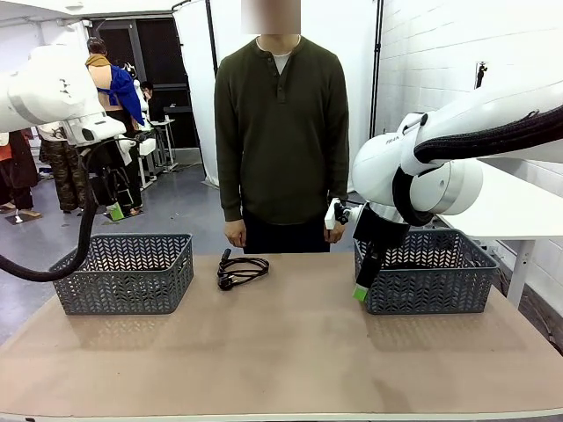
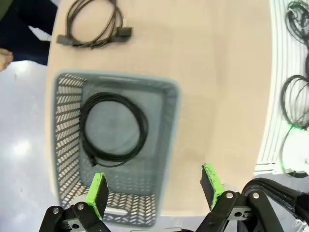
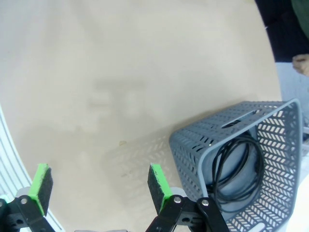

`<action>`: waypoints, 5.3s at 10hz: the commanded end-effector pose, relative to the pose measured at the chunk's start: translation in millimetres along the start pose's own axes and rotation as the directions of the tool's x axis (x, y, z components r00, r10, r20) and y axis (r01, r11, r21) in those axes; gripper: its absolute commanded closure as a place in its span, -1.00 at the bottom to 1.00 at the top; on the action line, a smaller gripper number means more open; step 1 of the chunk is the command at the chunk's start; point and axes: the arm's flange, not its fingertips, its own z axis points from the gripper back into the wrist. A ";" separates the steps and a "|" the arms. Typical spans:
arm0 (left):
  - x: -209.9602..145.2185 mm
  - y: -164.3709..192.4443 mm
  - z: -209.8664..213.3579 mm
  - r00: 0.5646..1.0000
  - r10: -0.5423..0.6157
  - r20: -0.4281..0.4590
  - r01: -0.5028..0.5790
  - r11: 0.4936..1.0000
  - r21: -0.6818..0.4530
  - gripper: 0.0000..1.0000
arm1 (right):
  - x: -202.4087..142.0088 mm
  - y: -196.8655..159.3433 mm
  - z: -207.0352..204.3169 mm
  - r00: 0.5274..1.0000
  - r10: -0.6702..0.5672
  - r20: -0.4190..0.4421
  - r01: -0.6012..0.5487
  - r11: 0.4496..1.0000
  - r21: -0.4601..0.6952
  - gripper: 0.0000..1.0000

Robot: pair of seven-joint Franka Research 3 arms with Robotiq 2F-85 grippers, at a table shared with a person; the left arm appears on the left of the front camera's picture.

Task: Organize the cables according to human instructions.
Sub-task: Pick up a bundle of cables and place it in the basket indicated by the human.

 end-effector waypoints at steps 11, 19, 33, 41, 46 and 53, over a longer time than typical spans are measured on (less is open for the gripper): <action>4.6 -73.8 -2.7 0.998 -0.007 0.061 0.009 0.999 -0.037 -1.00 | -0.5 0.1 0.1 1.000 0.006 -0.004 -0.006 1.000 0.005 -1.00; 3.4 -141.8 -29.6 0.979 0.194 0.057 -0.197 0.979 0.059 -1.00 | -0.5 0.1 0.1 1.000 0.006 -0.004 -0.006 1.000 0.005 -1.00; 34.4 -192.0 -89.3 0.982 0.135 0.136 -0.150 0.982 0.112 -1.00 | -0.5 0.1 0.1 1.000 0.006 -0.004 -0.006 1.000 0.005 -1.00; 34.4 -192.0 -89.3 0.982 0.135 0.136 -0.150 0.982 0.112 -1.00 | -0.5 0.1 0.1 1.000 0.006 -0.004 -0.006 1.000 0.005 -1.00; 34.4 -192.0 -89.3 0.982 0.135 0.136 -0.150 0.982 0.112 -1.00 | -0.5 0.1 0.1 1.000 0.006 -0.004 -0.006 1.000 0.005 -1.00; 34.4 -192.0 -89.3 0.982 0.135 0.136 -0.150 0.982 0.112 -1.00 | -0.5 0.1 0.1 1.000 0.006 -0.004 -0.006 1.000 0.005 -1.00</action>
